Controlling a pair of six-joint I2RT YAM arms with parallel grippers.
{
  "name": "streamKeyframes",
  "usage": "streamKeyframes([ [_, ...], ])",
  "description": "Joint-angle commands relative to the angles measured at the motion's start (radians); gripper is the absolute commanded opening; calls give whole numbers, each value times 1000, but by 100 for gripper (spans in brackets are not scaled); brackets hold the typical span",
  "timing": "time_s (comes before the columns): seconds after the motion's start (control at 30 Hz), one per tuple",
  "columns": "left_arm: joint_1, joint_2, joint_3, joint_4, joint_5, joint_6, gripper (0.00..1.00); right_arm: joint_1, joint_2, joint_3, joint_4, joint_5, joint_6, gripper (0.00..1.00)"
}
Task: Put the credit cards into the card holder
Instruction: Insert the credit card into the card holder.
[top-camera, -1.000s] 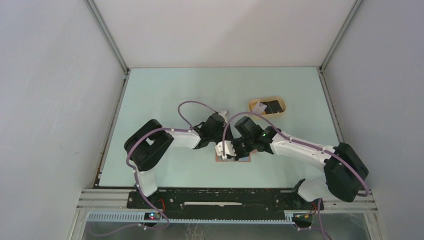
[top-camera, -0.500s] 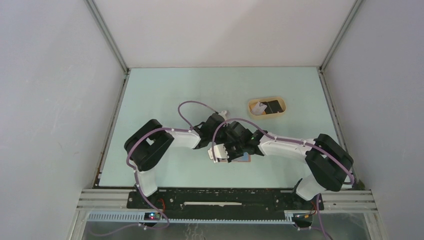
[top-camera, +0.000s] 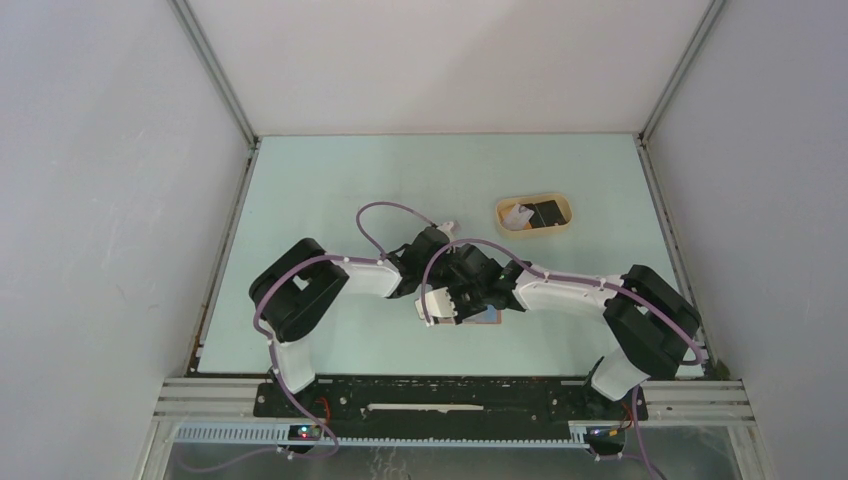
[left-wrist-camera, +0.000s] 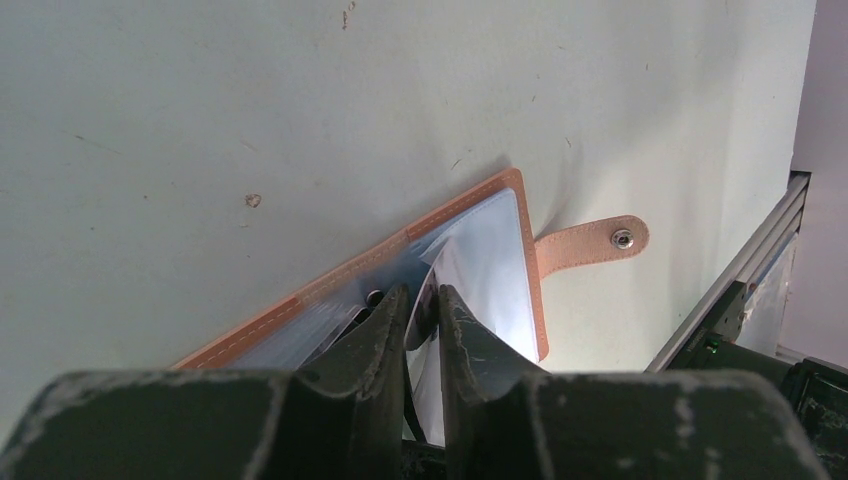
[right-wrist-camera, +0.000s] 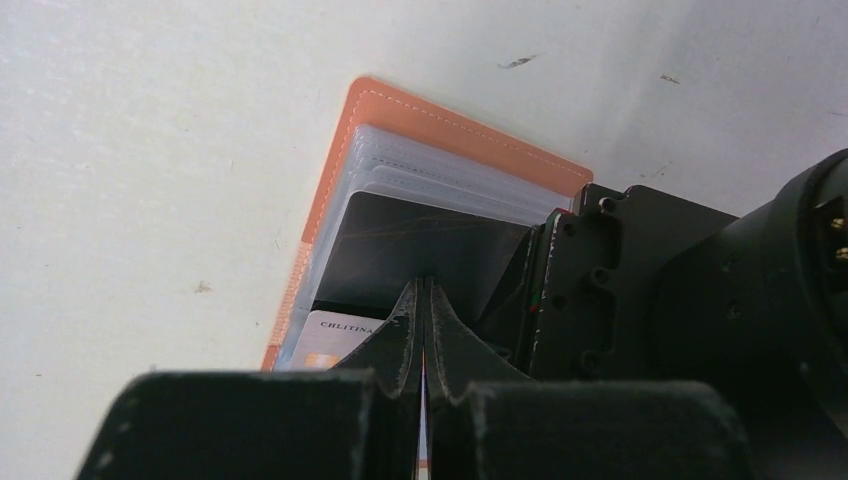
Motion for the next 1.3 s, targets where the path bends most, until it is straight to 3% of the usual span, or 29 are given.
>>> streamKeyframes([
  [0.0,-13,40,9,-102,-23,60,24,7,6,16,-13,39,-23,0],
  [1.27,-13,27,0,-105,-51,58,38,-71,-43,-21,-55,56,-36,0],
])
